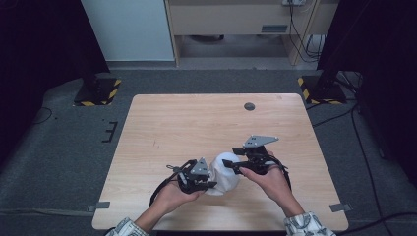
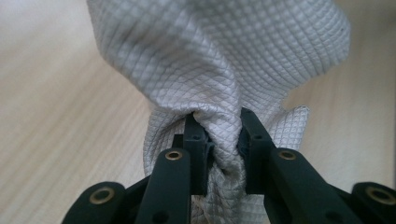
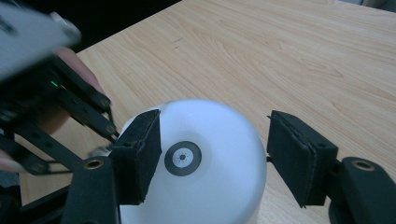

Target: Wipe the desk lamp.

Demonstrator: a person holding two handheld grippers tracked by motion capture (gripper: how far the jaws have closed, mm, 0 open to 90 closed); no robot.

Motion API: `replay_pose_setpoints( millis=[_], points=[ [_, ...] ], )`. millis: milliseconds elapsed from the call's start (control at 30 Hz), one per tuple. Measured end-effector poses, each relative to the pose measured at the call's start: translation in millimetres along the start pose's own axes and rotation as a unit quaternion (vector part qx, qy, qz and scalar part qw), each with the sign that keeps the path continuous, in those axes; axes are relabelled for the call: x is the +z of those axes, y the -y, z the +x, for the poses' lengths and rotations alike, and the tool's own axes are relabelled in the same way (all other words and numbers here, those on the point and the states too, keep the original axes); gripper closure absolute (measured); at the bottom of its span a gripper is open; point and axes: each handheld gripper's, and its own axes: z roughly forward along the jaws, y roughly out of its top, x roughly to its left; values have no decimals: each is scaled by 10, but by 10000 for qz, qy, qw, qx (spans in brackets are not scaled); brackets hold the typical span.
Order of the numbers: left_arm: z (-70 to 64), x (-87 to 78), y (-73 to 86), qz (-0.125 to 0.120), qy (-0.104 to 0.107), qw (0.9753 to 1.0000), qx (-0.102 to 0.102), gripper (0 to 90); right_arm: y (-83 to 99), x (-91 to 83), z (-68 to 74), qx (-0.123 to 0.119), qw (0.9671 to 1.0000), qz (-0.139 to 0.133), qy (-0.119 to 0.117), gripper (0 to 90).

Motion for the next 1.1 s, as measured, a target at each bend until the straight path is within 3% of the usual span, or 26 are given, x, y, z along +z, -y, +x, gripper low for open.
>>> replay_pose_setpoints(
  millis=[67,233,400,500,667,833,1000,1100],
  points=[
    [-10,-1,-13,-83,48,9999,-98,758,0,1,0,-2,10000,-5,9,354],
    [-117,-118,-83,-413,102,9991,84,759,3,-6,-8,5,10000,-16,41,354],
    [-204,-111,-135,-631,327,9973,166,758,5,-6,-6,-2,10000,-25,21,369],
    [-241,-37,-157,-601,357,9974,159,758,7,-4,-10,22,10000,-44,21,370],
    [-265,118,-161,-315,366,9985,274,758,8,-3,-13,37,10000,-53,38,370],
    [-308,138,-179,-459,337,9975,412,758,10,-1,-19,53,10000,-59,31,370],
    [-324,42,-217,-954,416,9939,354,758,9,0,-17,60,10000,-58,14,370],
    [-317,94,-195,-688,384,9960,417,757,8,-1,-19,62,10000,-53,27,370]
  ],
)
